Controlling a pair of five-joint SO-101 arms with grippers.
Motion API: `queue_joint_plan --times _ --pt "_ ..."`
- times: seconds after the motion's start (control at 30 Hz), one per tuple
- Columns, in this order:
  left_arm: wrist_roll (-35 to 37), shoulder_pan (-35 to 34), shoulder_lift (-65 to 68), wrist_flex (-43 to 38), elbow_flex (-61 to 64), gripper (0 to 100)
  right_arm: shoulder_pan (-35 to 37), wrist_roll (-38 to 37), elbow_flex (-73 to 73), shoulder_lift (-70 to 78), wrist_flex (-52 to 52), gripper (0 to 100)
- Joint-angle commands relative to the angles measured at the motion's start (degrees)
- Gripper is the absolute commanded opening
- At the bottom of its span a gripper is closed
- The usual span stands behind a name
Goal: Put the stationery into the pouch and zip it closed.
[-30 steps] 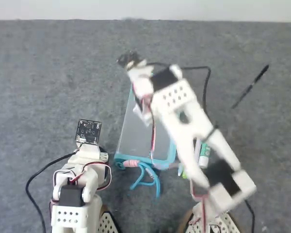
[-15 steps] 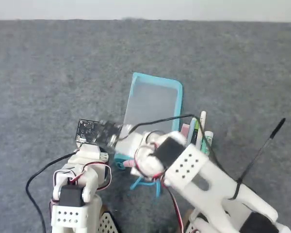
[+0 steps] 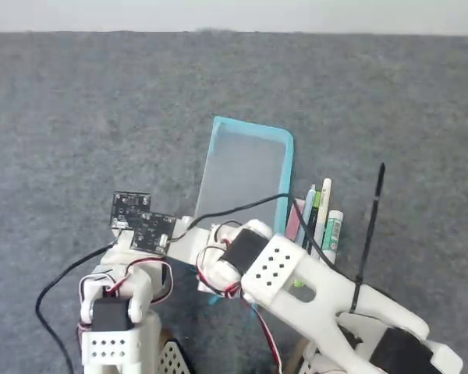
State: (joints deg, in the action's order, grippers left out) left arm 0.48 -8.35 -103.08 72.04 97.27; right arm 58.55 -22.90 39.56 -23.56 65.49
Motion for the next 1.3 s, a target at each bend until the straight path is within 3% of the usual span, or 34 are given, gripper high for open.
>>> queue_joint_plan --times 0.0,0.2,0.93,1.1,1.27 --pt "0.7 -1.3 -1.1 0.2 -0.7 2 1.2 -0.3 2.8 -0.2 -4.9 18.4" --pt "0.7 -1.2 -1.1 0.2 -0.7 2 0.7 2.3 6.4 -0.2 -10.5 18.4" --pt "0.7 -1.2 -1.1 0.2 -0.7 2 -2.1 2.5 8.4 1.5 -10.7 18.0" --pt "0.7 -1.2 -1.1 0.2 -0.7 2 -2.6 2.5 6.7 8.7 -12.2 8.7" --pt "0.7 -1.2 -1.1 0.2 -0.7 2 -9.3 2.6 2.5 12.5 -10.9 2.8"
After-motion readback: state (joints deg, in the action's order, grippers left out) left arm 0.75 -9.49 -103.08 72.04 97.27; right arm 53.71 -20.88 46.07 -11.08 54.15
